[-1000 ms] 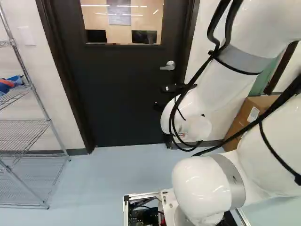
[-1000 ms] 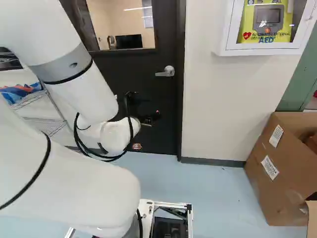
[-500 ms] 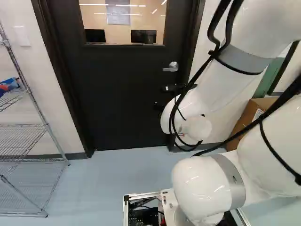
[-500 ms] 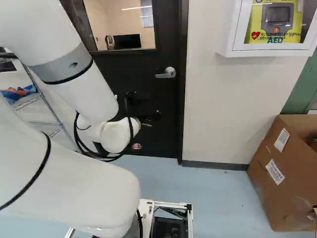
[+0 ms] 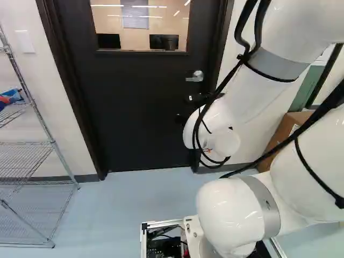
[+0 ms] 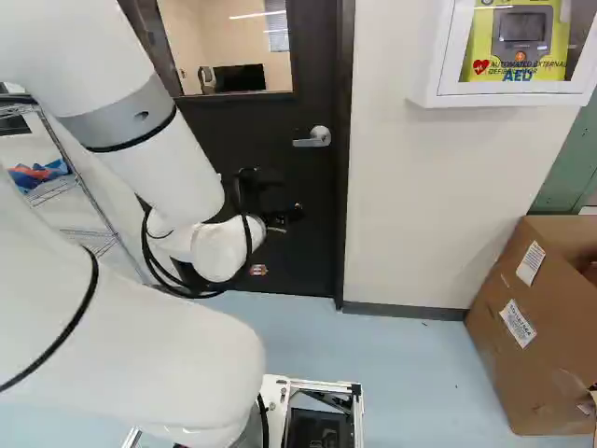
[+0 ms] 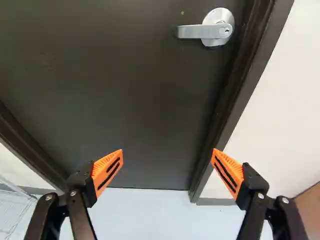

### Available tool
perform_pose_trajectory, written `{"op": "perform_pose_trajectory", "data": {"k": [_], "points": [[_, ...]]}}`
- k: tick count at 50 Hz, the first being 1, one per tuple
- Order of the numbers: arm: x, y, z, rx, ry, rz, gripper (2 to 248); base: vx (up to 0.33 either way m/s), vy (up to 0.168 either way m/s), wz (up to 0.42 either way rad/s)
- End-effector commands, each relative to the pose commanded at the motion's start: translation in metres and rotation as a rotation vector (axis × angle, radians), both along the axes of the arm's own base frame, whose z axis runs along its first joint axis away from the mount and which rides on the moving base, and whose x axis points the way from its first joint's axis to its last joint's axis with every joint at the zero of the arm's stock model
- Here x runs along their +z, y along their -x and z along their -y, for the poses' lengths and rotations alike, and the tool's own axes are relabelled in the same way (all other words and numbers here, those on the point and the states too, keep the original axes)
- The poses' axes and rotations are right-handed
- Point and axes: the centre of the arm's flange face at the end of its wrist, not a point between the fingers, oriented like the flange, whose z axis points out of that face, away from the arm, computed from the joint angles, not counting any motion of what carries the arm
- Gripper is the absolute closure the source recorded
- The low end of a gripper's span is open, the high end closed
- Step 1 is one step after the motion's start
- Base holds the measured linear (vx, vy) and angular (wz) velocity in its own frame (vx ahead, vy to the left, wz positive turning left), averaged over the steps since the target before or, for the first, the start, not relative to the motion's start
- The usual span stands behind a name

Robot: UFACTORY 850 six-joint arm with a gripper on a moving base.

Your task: Open the door and move inside

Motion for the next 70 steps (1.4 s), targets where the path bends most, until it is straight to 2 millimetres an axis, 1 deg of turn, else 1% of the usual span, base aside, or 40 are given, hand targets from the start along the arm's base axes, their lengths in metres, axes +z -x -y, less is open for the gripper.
{"op": "perform_pose_trajectory", "data": {"k": [70], "points": [[0.075, -0.085, -0.001, 0.002, 0.000, 0.162, 3, 0.000, 0.000, 0.000]]}}
